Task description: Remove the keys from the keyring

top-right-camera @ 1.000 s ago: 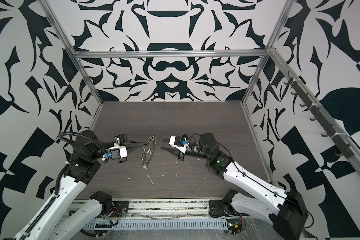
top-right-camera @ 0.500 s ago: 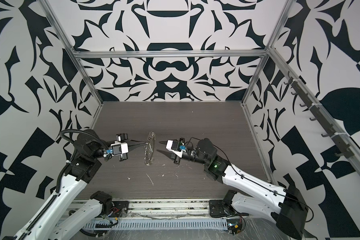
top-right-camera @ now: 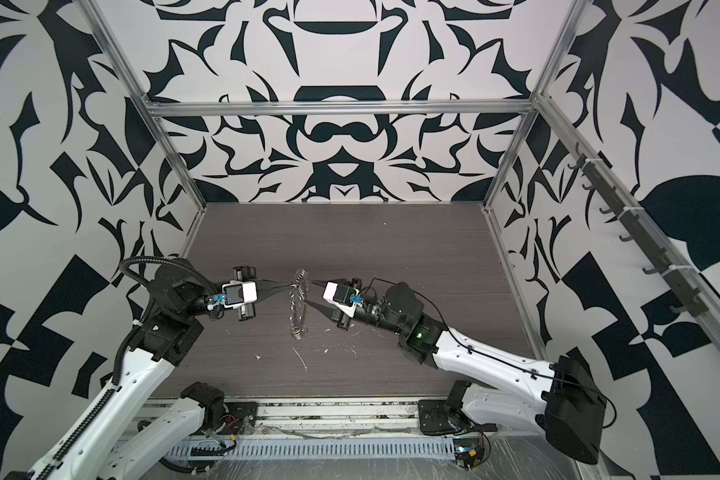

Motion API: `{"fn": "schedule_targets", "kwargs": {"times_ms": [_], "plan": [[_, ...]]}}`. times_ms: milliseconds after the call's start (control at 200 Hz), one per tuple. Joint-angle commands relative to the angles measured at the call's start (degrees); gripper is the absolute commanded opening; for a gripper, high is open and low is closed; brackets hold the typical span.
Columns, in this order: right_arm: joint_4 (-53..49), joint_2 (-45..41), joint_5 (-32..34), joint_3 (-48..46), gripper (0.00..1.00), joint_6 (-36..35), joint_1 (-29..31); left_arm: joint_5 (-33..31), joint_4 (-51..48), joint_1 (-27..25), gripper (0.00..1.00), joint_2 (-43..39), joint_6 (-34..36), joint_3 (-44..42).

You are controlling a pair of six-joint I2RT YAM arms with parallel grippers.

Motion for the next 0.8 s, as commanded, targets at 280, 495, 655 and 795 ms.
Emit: {"fn": "schedule_targets", "kwargs": {"times_ms": [280,495,655,795], "plan": [[11.3,2.9,10.4,0.7,0.44,-2.2,2.3,-0.2,1.2,-0.1,0.00,-1.4,-1.5,0.1],[4.1,-0.5,3.6,0.7,0.48,-2.9,2.3,0.5,0.3,-0.1,0.00,-1.0,-2.3,0.6],[-8.0,-4.9,-0.1,1.7,0.50,-3.0,2.0,2.6,-0.2,0.0,0.00,0.7,0.5,1.0],[-20.1,-8.5,-2.9,4.1,0.50,-4.5,0.3,4.1,-2.3,0.0,0.00,2.5,6.2,1.9]]}}
